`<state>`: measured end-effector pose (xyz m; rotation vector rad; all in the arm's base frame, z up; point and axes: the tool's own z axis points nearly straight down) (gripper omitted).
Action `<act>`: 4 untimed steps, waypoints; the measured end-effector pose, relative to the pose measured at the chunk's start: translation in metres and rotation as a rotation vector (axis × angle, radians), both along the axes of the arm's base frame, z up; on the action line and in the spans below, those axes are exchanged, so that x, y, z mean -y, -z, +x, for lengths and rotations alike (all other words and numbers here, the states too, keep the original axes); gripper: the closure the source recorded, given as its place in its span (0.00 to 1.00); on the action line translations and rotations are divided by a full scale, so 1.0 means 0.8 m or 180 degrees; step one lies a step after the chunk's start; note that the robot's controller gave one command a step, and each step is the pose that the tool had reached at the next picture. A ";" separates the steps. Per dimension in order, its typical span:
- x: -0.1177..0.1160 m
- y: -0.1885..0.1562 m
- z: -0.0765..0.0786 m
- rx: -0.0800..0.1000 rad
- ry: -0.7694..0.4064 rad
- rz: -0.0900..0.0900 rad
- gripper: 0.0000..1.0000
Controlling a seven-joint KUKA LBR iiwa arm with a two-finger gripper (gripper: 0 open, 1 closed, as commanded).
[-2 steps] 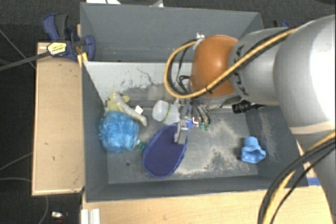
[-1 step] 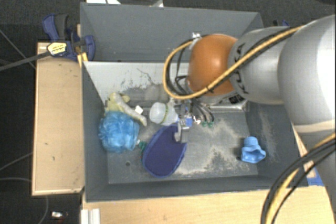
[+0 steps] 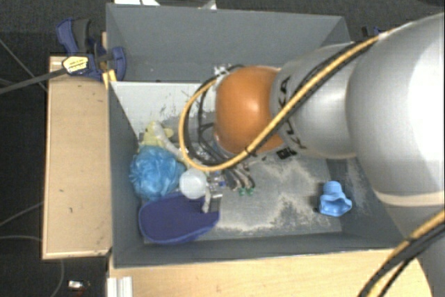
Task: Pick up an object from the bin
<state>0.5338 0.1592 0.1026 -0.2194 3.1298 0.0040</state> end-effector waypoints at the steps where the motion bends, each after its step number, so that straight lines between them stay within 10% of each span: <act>1: 0.017 0.036 -0.026 0.0111 -0.0107 0.0005 0.00; 2: 0.001 0.034 0.007 0.0042 0.0483 0.0012 1.00; 4: 0.001 0.028 0.008 0.0045 0.0485 0.0012 1.00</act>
Offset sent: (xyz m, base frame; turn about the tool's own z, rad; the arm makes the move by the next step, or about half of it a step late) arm 0.0034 -0.0007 -0.0326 0.1527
